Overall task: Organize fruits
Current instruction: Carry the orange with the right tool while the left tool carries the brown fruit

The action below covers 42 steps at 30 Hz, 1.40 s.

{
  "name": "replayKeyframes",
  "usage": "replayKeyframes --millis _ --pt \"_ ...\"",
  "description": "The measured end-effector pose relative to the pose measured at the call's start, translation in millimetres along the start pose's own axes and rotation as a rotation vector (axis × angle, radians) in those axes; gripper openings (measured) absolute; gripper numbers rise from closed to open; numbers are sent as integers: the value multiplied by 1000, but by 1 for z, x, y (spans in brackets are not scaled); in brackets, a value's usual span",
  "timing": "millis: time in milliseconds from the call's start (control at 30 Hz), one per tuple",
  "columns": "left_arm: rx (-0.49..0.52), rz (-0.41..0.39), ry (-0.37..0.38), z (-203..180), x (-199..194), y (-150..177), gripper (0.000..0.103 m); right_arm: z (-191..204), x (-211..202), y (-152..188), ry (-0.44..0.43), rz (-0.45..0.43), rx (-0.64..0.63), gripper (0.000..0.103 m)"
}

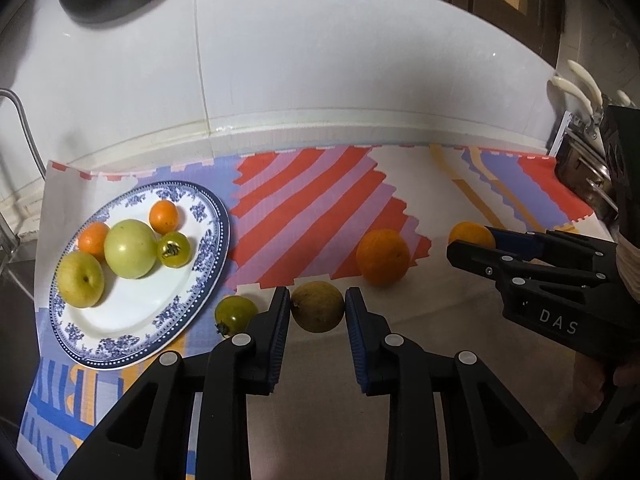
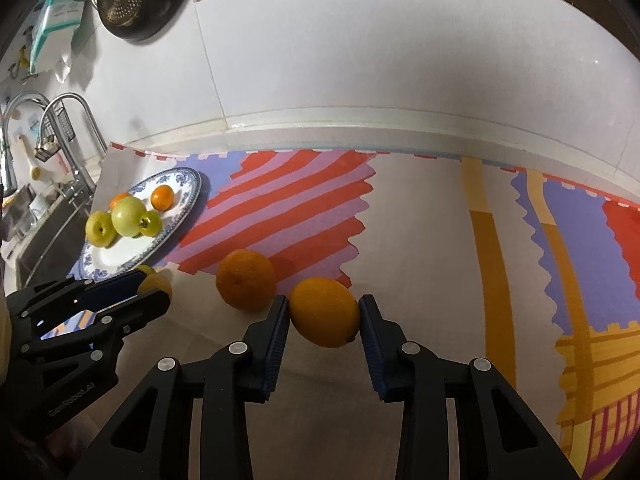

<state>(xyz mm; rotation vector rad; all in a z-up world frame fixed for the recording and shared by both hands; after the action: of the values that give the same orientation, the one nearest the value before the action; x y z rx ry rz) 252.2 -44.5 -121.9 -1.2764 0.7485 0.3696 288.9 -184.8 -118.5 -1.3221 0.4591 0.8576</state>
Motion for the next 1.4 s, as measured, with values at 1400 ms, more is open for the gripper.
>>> replayKeyframes --millis 1400 --pt "-67 -208 -136 78 -150 17 29 150 -96 0 -209 -171 -128 37"
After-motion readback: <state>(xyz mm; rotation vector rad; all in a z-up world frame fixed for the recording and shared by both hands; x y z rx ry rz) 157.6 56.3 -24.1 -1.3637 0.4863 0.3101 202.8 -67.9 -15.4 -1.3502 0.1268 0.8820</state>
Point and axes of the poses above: each gripper's, at about its wrist camera, not at the fingertips, and x roughly the way its jaws point, z to its left, y to its underside, the point moved 5 cm from there along x, roughly the way its jaws point, and after that the axes turned 12 degrees about x, right-handed, at the moved point
